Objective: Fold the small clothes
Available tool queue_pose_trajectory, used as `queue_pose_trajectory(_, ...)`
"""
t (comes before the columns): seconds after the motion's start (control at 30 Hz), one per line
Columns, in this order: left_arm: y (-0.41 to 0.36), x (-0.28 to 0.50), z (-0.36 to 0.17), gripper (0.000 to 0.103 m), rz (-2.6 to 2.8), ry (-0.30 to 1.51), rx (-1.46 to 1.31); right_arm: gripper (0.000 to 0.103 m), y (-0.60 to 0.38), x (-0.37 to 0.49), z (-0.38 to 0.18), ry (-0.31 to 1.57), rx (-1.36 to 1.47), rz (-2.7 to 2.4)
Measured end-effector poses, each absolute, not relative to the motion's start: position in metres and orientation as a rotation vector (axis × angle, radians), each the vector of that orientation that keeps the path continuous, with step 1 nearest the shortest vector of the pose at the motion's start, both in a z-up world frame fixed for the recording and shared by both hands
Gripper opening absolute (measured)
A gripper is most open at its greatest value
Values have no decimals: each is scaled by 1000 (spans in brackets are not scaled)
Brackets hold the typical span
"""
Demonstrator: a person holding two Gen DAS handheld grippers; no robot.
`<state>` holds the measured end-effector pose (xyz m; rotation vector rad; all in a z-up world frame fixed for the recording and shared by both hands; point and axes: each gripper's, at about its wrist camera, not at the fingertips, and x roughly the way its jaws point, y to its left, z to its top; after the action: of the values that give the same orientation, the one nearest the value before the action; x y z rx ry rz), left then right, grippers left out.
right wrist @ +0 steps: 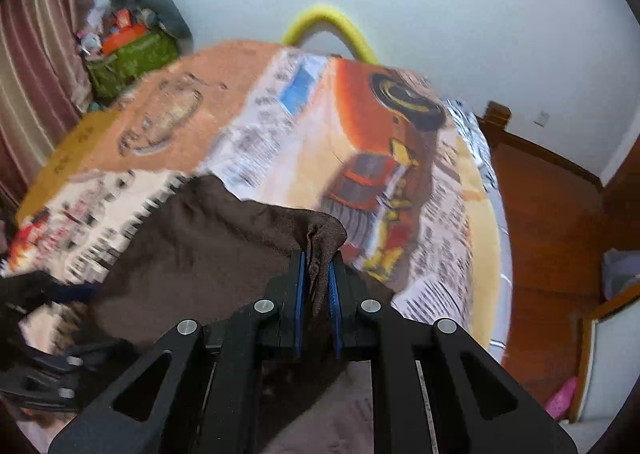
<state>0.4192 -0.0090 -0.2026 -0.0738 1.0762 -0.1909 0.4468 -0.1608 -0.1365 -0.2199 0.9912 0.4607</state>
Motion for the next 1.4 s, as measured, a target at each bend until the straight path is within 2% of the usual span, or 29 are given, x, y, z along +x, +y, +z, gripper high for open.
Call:
queue_pose_trajectory(0.07,-11,418,-203,69,-193,1077,-72,11,-162,443,-145,997,-257,445)
queue_pose_trajectory(0.13,-11,419,-205,70,-193,1082,-80,18,-162,437,-148,991,-297,427)
queue_pose_trajectory(0.3,-14,419,-205,70,-211,1094,-96,46,-177,417,-127,969,-211,438)
queue_pose_trajectory(0.4,-14,414,-203,70,-230,1098,-117,59,-193,398,-112,949,-101,482)
queue_pose_trajectory(0.47,-13,408,-203,69,-256,1114,-142,63,-203,383,-109,943,-60,489)
queue_pose_trajectory(0.6,-15,393,-203,61,-299,1146,-171,63,-213,355,-116,979,-24,499)
queue_pose_trajectory(0.67,-16,388,-204,53,-297,1157,-173,63,-217,344,-123,999,-4,500)
queue_pose_trajectory(0.73,-17,386,-205,24,-262,1163,-164,63,-219,334,-129,1025,31,503)
queue_pose_trajectory(0.83,-18,379,-199,11,-232,1132,-107,63,-219,326,-133,1050,81,506)
queue_pose_trajectory(1.03,5,352,-181,8,-136,1084,4,63,-202,313,-129,1060,91,518)
queue_pose_trajectory(1.27,43,327,-176,8,-114,1148,16,63,-158,296,-125,1040,76,636)
queue_pose_trajectory(1.37,44,317,-173,18,-123,1146,29,63,-135,291,-130,1036,41,670)
queue_pose_trajectory(1.4,44,312,-171,25,-130,1134,31,63,-131,291,-132,1036,31,676)
